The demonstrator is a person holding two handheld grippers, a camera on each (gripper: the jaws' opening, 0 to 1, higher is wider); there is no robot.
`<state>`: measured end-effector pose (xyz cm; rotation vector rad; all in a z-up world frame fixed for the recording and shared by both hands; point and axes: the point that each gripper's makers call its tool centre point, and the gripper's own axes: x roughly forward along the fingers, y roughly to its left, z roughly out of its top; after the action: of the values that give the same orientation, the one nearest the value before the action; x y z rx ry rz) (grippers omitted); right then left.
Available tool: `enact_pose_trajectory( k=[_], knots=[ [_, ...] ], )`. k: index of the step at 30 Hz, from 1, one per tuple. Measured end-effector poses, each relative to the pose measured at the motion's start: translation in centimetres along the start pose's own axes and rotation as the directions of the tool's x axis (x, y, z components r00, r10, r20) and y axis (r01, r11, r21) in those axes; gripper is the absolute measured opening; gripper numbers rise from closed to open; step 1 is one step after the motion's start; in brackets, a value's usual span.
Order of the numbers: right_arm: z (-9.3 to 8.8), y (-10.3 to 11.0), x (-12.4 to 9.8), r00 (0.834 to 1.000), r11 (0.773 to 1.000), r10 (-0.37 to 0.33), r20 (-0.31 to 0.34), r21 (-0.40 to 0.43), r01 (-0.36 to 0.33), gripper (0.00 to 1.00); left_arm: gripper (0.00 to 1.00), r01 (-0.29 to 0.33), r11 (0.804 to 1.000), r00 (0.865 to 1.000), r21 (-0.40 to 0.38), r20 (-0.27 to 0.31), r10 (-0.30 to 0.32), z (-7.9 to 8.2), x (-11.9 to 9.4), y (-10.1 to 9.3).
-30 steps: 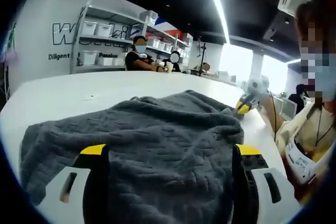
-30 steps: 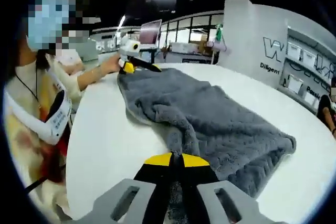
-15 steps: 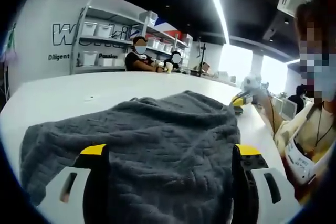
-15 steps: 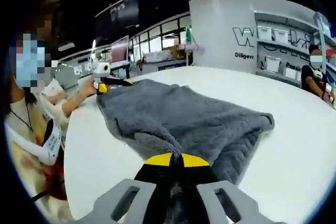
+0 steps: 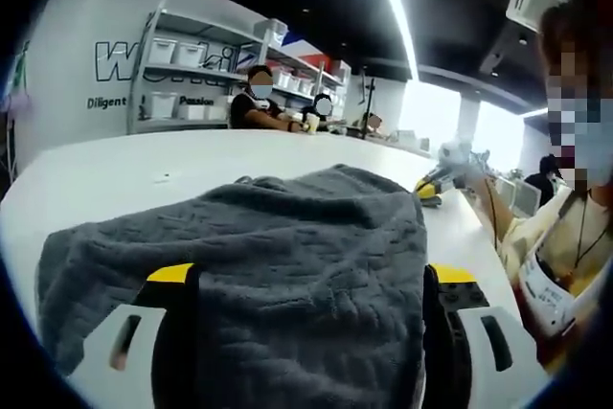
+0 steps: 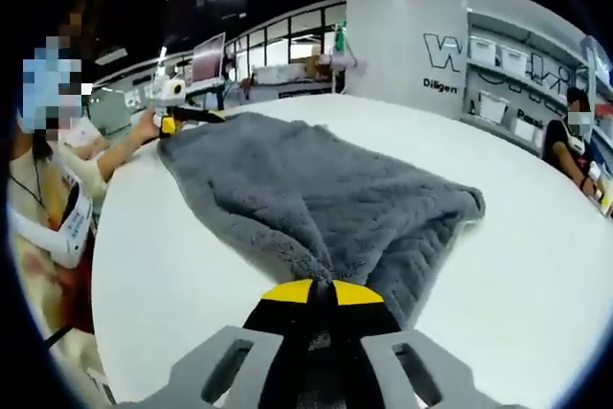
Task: Fold the towel on the table until its edges align and the towel forms a compact rectangular stack.
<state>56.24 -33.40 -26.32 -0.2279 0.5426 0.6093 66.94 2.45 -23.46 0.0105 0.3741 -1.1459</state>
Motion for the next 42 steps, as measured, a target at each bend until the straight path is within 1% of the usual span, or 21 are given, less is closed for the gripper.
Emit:
enact_pose_trajectory(
  k=[2,3,4,5,6,9,11,12,14,17,18,19,22,25,28,29,30,31,34,36,42],
  knots=[
    [0.1,-0.2,-0.2,1.0,1.0,-0.012,0.001,-0.029,0.012,0.06,0.95,0.0,1.0,1.0,0.0,-0.001,0.0,0.0,0.0,0.0],
    [0.2,-0.3,-0.3,1.0,0.999,-0.023,0.003,-0.048,0.023,0.09,0.95,-0.001,1.0,1.0,0.0,0.0,0.001,0.0,0.0,0.0],
    [0.3,-0.5,-0.5,0.999,0.997,-0.034,0.006,-0.068,0.034,0.16,0.95,-0.001,1.0,1.0,0.0,0.0,0.001,0.0,0.0,0.0],
    [0.5,-0.6,-0.6,0.999,0.995,-0.045,0.01,-0.088,0.046,0.21,0.95,-0.002,1.0,1.0,0.0,0.001,0.002,0.0,0.0,0.0],
    [0.7,-0.9,-0.9,0.998,0.994,-0.063,0.025,-0.087,0.065,0.24,0.95,-0.002,1.0,1.0,0.0,0.001,0.002,0.0,0.0,0.0],
    [1.3,-0.8,-1.8,0.995,0.994,-0.074,0.068,-0.08,0.08,0.22,0.95,-0.001,1.0,1.0,-0.001,-0.003,0.001,0.0,0.0,0.1],
    [1.5,-0.5,-2.3,0.993,0.993,-0.081,0.086,-0.074,0.088,0.17,0.95,-0.002,1.0,1.0,-0.001,-0.006,0.002,-0.1,0.0,0.1],
    [1.4,-0.2,-2.5,0.993,0.993,-0.083,0.085,-0.072,0.09,0.11,0.95,-0.003,1.0,1.0,0.0,-0.009,0.003,-0.1,0.0,0.2],
    [1.2,0.6,-3.1,0.993,0.991,-0.088,0.076,-0.095,0.095,0.07,0.95,-0.002,1.0,1.0,-0.002,-0.011,0.002,-0.2,0.1,0.2],
    [1.1,1.8,-4.1,0.994,0.986,-0.094,0.064,-0.131,0.102,0.07,0.94,0.002,1.0,1.0,-0.007,-0.016,-0.002,-0.3,0.1,0.2],
    [1.2,2.0,-4.7,0.993,0.983,-0.097,0.065,-0.147,0.106,0.07,0.94,0.008,1.0,1.0,-0.012,-0.014,-0.008,-0.2,0.1,0.1],
    [1.2,2.1,-4.9,0.993,0.983,-0.098,0.067,-0.151,0.107,0.07,0.94,0.012,1.0,1.0,-0.014,-0.011,-0.012,-0.1,0.1,0.0],
    [1.1,3.6,-5.4,0.996,0.983,-0.074,0.052,-0.166,0.082,0.05,0.94,0.036,0.999,0.999,-0.021,0.019,-0.035,0.6,0.0,-0.5],
    [0.5,4.3,-5.0,0.998,0.984,-0.056,0.022,-0.167,0.059,0.04,0.94,0.026,1.0,1.0,-0.008,0.012,-0.026,0.6,-0.1,-0.4],
    [-0.8,3.6,-4.2,0.996,0.982,-0.082,-0.037,-0.171,0.074,0.04,0.94,0.022,1.0,1.0,-0.005,0.005,-0.022,0.4,0.0,-0.4],
    [-1.0,3.1,-4.0,0.994,0.982,-0.098,-0.046,-0.165,0.089,0.04,0.94,0.025,1.0,1.0,-0.006,0.007,-0.025,0.4,0.0,-0.5],
    [-1.2,2.5,-3.8,0.993,0.982,-0.109,-0.05,-0.158,0.1,0.04,0.94,0.027,1.0,1.0,-0.006,0.007,-0.027,0.4,0.0,-0.6],
    [-1.2,2.3,-3.8,0.993,0.983,-0.11,-0.049,-0.153,0.101,0.04,0.94,0.027,1.0,1.0,-0.003,0.005,-0.027,0.4,0.0,-0.6],
    [-1.7,1.3,-3.3,0.992,0.99,-0.114,-0.05,-0.089,0.109,0.04,0.94,0.023,1.0,1.0,0.01,-0.005,-0.023,0.2,0.1,-0.7],
    [-2.2,1.1,-3.1,0.993,0.992,-0.104,-0.064,-0.073,0.099,0.04,0.94,0.024,1.0,1.0,0.01,-0.005,-0.024,0.2,0.1,-0.7],
    [-2.7,1.1,-2.7,0.993,0.995,-0.095,-0.068,-0.017,0.094,0.03,0.94,0.025,1.0,1.0,0.008,-0.011,-0.025,0.0,0.2,-0.6]
  ],
)
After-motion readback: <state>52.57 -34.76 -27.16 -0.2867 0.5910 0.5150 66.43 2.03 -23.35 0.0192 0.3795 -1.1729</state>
